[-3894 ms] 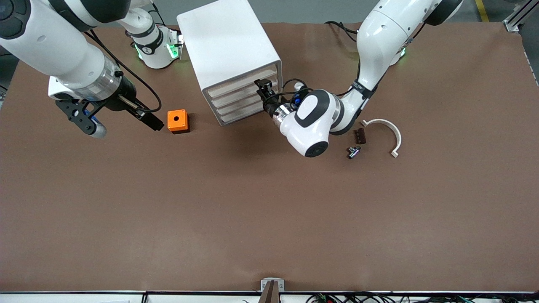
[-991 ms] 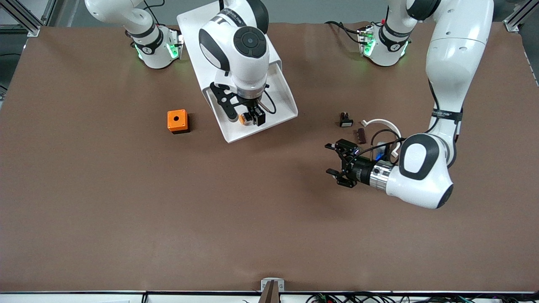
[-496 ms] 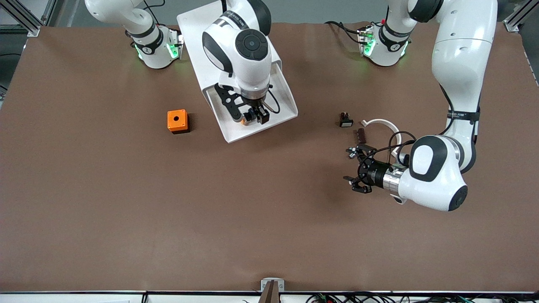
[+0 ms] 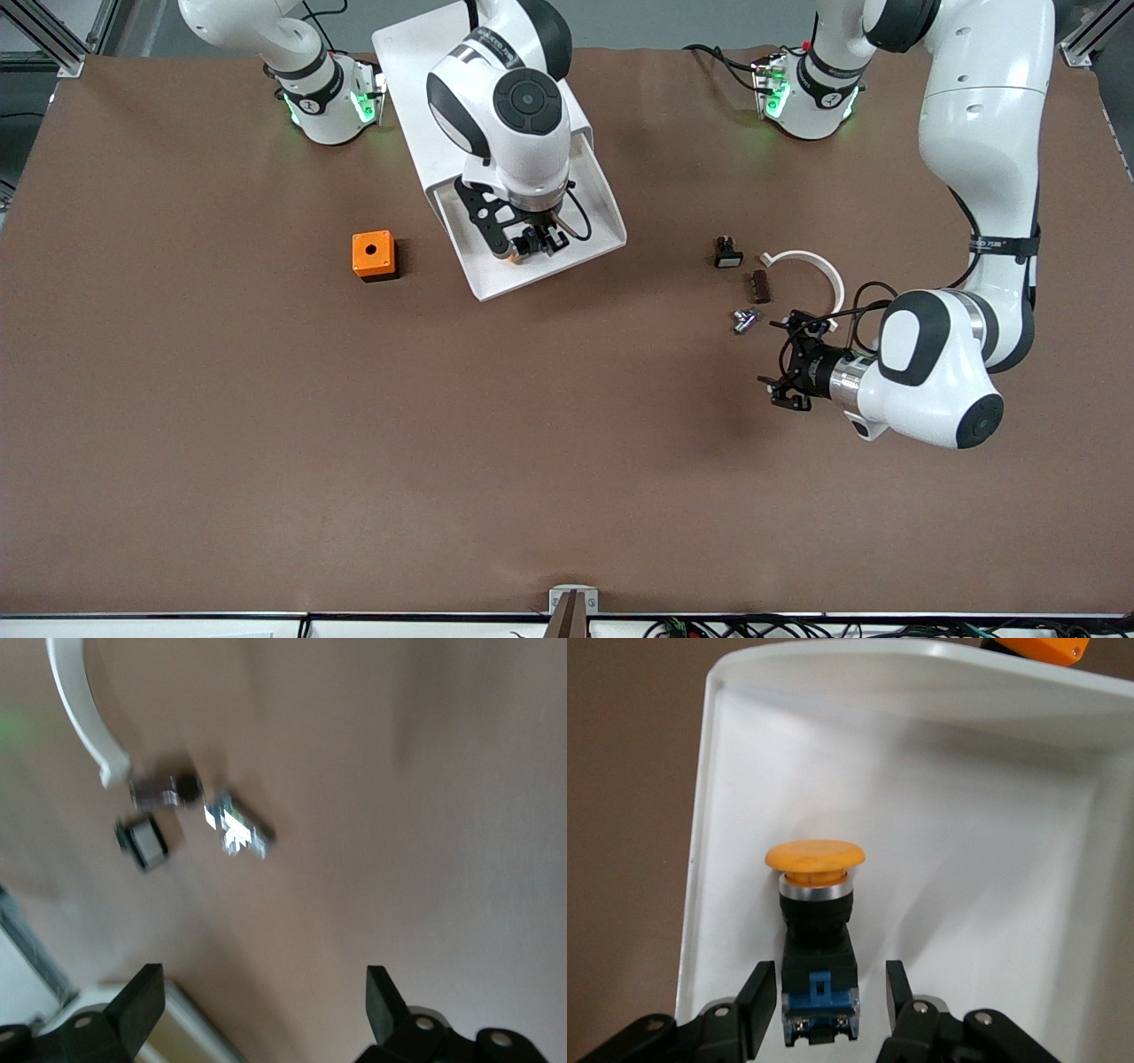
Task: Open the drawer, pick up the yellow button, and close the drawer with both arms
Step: 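Lift the yellow button out of the drawer with the right gripper, then push the drawer shut with the left gripper while the right gripper carries the button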
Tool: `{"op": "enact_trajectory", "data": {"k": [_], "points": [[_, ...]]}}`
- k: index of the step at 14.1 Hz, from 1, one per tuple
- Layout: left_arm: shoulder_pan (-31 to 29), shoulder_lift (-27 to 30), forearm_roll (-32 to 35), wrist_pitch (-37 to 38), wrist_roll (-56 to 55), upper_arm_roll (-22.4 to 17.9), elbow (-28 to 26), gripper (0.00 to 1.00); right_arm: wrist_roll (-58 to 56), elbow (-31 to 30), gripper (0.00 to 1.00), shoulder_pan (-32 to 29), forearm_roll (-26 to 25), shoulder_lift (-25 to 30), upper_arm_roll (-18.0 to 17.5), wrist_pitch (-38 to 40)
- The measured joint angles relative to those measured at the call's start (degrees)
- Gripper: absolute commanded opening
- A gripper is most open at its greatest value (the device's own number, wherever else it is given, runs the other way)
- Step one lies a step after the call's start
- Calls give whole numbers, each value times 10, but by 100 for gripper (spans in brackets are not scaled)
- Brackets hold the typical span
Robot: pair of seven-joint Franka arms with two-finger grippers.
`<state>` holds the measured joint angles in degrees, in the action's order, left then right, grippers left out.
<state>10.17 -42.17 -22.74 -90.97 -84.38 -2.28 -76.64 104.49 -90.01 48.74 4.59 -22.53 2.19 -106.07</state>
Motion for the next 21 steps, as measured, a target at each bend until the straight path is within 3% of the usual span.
{"op": "enact_trajectory", "data": {"k": [4,9,12,16,21], "points": [[34,0,86,0,1,6,1,100,0,1,13,0,0,-2,0,-1],[67,3,96,0,-1,6,10,100,0,33,9,-6,0,-2,2,7],[108,12,153,-3,1,9,13,100,-25,78,5,-32,0,-2,3,73],[187,22,181,-22,0,12,12,100,-204,120,5,-100,1,7,5,170],[235,24,194,-123,53,28,-1,100,-538,122,5,-205,-2,47,12,221]]}}
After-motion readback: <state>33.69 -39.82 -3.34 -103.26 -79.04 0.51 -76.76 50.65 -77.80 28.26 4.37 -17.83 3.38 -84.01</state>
